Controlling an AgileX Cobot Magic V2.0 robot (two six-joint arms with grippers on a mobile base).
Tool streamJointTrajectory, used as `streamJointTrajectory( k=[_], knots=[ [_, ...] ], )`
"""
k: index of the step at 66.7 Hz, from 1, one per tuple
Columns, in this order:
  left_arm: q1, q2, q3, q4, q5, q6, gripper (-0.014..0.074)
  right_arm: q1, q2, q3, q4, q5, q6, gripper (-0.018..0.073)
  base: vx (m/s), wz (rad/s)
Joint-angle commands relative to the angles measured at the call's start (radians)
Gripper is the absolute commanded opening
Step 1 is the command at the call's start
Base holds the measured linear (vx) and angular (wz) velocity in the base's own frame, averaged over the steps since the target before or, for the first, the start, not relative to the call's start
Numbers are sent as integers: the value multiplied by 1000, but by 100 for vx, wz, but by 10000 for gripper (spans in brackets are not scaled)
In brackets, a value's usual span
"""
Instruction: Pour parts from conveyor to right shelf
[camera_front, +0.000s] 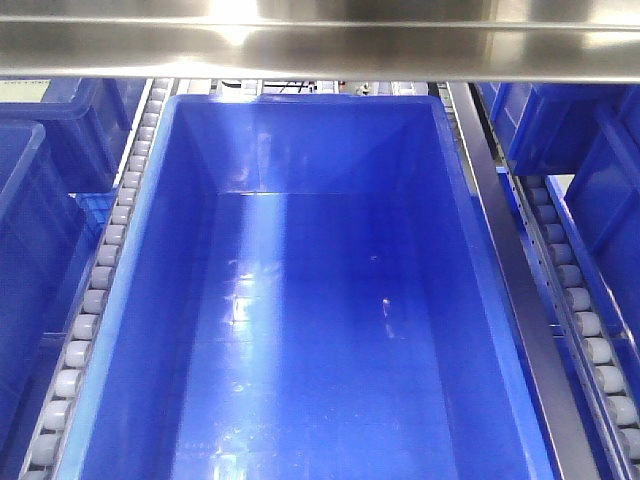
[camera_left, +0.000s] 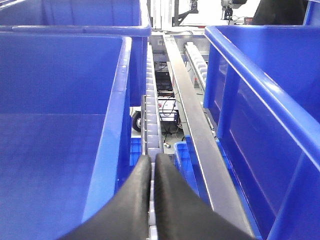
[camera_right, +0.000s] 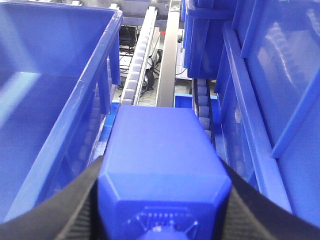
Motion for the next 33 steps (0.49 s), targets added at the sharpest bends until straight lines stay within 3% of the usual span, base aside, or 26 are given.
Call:
streamJointTrajectory(
  k=[1, 33],
  knots=[
    [-7, 18, -20, -8, -78, -8, -6, -2, 17, -26, -2, -79, -9, -5, 0, 0],
    [-7, 18, -20, -8, -78, -8, -6, -2, 17, -26, 2, -83, -9, -5, 0, 0]
  ],
)
